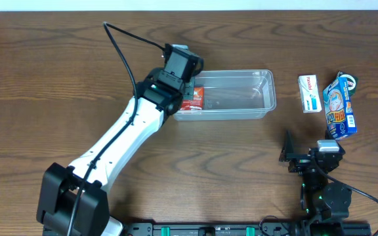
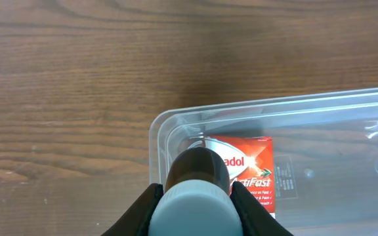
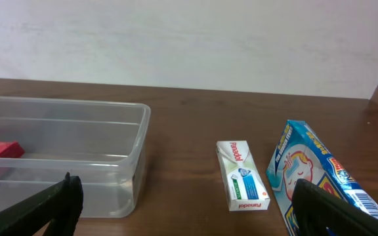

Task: Pack container
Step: 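Carry the dark bottle into the container's left end, then release the bottle and raise the left arm back, then reach the right gripper to the blue medicine box and grasp it, then carry the blue box over the container and lower it in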

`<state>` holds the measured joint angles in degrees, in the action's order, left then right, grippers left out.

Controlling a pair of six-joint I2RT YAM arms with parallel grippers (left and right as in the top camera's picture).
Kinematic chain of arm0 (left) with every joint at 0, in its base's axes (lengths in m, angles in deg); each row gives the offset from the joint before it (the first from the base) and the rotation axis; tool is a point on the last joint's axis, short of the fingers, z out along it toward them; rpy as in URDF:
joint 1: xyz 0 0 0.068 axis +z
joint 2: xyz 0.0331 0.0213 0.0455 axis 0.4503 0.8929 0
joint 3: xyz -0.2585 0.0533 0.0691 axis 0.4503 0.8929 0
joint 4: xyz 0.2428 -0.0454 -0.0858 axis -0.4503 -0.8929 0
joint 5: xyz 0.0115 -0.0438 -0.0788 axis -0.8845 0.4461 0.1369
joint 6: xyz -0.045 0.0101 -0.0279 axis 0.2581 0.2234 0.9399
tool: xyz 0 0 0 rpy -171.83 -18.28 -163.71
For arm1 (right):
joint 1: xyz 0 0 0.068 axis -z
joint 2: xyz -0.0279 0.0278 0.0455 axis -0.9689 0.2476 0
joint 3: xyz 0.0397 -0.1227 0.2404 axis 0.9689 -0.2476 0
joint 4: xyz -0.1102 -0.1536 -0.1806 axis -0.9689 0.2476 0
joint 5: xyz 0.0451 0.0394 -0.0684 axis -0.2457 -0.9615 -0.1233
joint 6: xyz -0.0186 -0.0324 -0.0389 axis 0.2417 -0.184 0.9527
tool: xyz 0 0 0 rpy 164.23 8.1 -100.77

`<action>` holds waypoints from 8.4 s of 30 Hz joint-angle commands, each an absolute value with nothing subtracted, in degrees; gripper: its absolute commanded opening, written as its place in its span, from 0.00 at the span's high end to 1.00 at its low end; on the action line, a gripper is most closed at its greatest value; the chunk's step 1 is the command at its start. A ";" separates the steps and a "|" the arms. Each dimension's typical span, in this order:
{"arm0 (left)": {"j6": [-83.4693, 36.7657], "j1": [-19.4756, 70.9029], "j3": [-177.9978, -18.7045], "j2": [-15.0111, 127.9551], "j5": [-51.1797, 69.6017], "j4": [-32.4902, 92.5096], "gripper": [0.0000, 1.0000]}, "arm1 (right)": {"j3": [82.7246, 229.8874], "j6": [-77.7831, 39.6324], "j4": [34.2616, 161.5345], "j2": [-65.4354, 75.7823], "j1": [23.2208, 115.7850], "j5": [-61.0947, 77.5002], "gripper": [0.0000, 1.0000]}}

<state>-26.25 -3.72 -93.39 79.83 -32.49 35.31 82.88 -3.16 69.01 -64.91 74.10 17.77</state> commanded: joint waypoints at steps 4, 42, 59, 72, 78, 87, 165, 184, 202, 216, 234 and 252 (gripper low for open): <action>-22.38 -4.13 -93.72 81.55 -37.45 34.74 0.70 | 82.75 -2.75 69.21 -65.22 74.52 18.16 0.01; -22.40 -4.13 -93.72 87.80 -37.56 36.95 0.34 | 82.75 -2.75 69.21 -65.22 74.54 18.16 0.01; -22.40 -4.31 -93.74 74.19 -35.79 37.50 0.63 | 82.75 -2.75 69.21 -65.22 74.52 18.16 0.01; -24.00 -3.04 -94.40 72.35 -32.71 36.42 0.86 | 82.75 -2.75 69.21 -65.22 74.54 18.14 0.01; -24.04 5.31 -94.46 67.32 -34.59 34.24 0.34 | 82.75 -2.75 69.21 -65.22 74.52 18.16 0.01; -25.42 20.24 -94.46 65.03 -34.57 31.00 0.02 | 82.75 -2.75 69.21 -65.22 74.52 18.16 0.01; -25.42 23.25 -94.46 65.18 -34.57 31.00 0.02 | 158.42 19.26 116.73 33.99 101.75 9.15 0.16; -25.42 23.28 -94.46 65.18 -34.57 31.00 0.02 | 158.52 19.55 115.63 38.54 101.73 10.25 0.64; -25.42 23.25 -94.46 65.18 -34.57 31.00 0.02 | 168.21 17.54 121.86 38.21 100.64 9.28 0.87; -25.42 23.28 -94.46 65.18 -34.57 31.00 0.02 | 185.23 25.10 126.28 38.21 82.96 3.97 0.89; -25.42 23.28 -94.46 65.18 -34.57 31.00 0.02 | 186.11 49.27 128.40 38.47 53.80 14.99 0.96; -25.42 23.28 -94.46 65.18 -34.57 31.00 0.02 | 174.06 50.82 127.57 38.60 54.65 14.31 0.93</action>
<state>-24.94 23.01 -93.41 64.99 -33.83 31.03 175.57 49.77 128.44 38.71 54.10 14.44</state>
